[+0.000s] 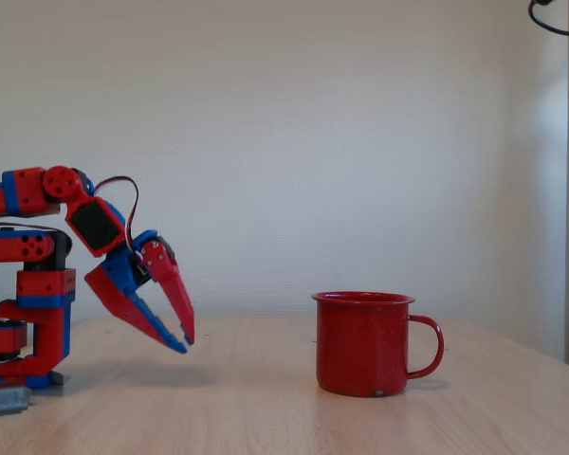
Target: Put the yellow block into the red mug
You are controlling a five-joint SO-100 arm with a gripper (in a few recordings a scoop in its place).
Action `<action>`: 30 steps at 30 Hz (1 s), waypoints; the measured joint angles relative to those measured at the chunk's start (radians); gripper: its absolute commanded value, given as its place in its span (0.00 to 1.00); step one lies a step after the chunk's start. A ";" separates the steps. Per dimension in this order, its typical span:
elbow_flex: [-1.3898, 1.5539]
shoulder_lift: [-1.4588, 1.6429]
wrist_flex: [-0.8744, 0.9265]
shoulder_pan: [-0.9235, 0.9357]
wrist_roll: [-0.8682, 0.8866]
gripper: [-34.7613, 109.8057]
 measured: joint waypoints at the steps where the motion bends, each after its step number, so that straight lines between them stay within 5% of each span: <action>1: 0.002 0.012 0.000 0.000 0.000 0.24; 30: 0.003 0.044 0.017 0.000 -0.020 0.24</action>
